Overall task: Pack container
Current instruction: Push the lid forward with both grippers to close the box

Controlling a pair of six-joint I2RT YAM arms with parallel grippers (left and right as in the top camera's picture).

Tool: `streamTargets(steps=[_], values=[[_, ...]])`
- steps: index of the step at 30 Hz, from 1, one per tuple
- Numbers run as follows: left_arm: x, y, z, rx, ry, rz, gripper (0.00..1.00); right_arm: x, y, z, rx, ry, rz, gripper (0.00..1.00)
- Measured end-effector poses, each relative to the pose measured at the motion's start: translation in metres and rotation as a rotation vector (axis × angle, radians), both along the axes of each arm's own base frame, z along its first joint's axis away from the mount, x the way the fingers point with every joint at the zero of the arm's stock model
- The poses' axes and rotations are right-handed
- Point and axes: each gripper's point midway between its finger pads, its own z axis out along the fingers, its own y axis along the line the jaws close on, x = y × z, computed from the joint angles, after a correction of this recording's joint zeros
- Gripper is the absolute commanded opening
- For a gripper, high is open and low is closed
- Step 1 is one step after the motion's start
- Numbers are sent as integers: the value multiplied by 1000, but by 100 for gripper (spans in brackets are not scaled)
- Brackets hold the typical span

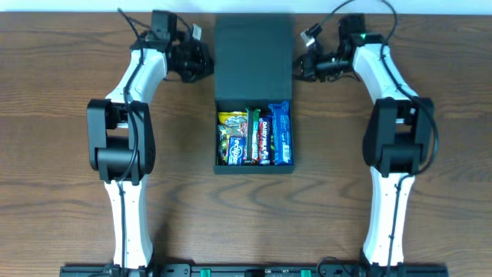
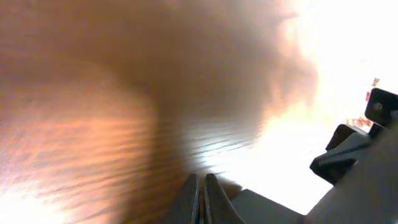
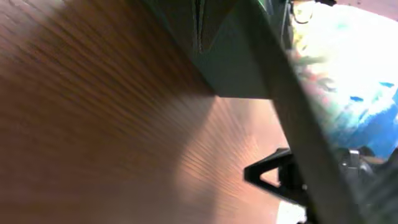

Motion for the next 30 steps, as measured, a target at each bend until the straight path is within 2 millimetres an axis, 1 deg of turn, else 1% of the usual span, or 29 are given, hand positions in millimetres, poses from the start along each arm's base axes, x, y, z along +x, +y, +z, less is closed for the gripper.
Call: streamTargets(steps=[3, 5, 8, 10, 12, 14, 17, 19, 22, 24, 27, 30], values=[[8, -9, 26, -44, -74, -46, 6, -1, 0, 33, 2, -81, 12, 1], [9, -13, 38, -66, -111, -76, 6, -3, 0, 52, -1, -128, 18, 1], [8, -17, 50, -91, -152, -115, 5, -8, 0, 68, -1, -159, 28, 1], [3, -19, 55, -96, -165, -145, 6, -14, -1, 78, -8, -174, 38, 2], [-4, -19, 59, -91, -175, -175, 6, -20, -2, 83, -25, -180, 46, 2], [-11, -19, 67, -79, -201, -208, 6, -25, -4, 88, -47, -190, 55, 2], [-22, -18, 90, -57, -265, -257, 6, -35, -7, 94, -78, -198, 74, 2], [-31, -17, 111, -42, -320, -288, 6, -43, -8, 98, -94, -205, 92, 2], [-45, -15, 135, -19, -376, -327, 6, -53, -9, 103, -103, -212, 116, 1], [-55, -14, 144, -5, -393, -352, 6, -60, -10, 105, -109, -213, 135, 2], [-69, -12, 148, 20, -403, -394, 6, -69, -13, 102, -140, -201, 158, 2], [-78, -9, 142, 49, -387, -427, 6, -79, -16, 99, -166, -188, 189, 2]])
